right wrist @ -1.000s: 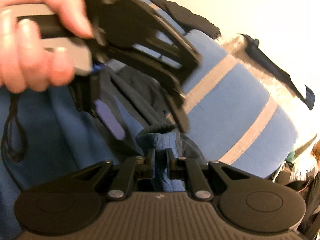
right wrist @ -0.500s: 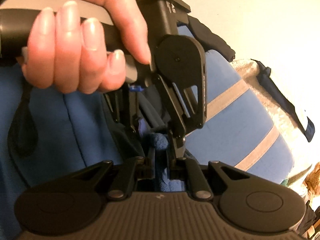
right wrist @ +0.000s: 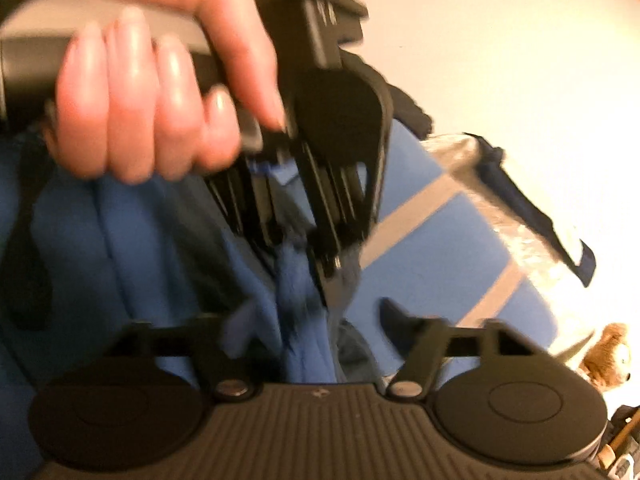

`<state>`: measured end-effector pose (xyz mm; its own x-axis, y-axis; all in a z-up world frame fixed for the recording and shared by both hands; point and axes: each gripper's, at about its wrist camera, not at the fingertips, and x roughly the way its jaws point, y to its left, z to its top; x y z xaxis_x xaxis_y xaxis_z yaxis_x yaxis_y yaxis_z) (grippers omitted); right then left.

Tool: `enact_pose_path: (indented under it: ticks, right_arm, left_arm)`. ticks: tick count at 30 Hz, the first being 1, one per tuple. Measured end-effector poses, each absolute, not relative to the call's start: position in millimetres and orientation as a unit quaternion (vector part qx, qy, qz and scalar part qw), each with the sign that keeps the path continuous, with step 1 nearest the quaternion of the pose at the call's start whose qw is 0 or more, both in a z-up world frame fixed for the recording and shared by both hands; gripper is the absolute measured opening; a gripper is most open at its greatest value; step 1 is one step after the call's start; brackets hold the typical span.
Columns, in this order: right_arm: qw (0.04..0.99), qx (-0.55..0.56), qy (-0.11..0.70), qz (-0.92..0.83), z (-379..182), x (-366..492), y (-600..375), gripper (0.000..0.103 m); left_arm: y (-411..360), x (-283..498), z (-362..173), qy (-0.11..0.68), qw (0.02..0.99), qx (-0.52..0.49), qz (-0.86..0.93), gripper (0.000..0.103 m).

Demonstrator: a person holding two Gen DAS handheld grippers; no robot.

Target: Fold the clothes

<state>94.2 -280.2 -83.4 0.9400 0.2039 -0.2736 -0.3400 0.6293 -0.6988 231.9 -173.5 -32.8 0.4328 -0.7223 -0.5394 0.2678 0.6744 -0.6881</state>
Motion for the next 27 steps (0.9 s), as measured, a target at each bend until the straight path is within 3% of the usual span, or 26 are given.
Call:
enact_pose_path:
  ticks: [9,21,27]
  right_arm:
    - [0.920,-0.357,0.158,-0.019,-121.9,133.6,-338.7,0.083]
    - [0.953,-0.114,0.276,-0.042,-95.9,192.7,-441.6,0.085]
    - [0.965,-0.023,0.261,-0.026,-55.8,222.0,-468.8,0.097]
  left_arm:
    - [-142.4,227.7,15.1,0.347,0.835,-0.277,-0.325,0.012]
    - [-111.9,228.7,54.7,0.256,0.837,-0.352,-0.332,0.012]
    - [-112.0,222.3,82.8,0.212,0.860,-0.344,-0.312,0.012]
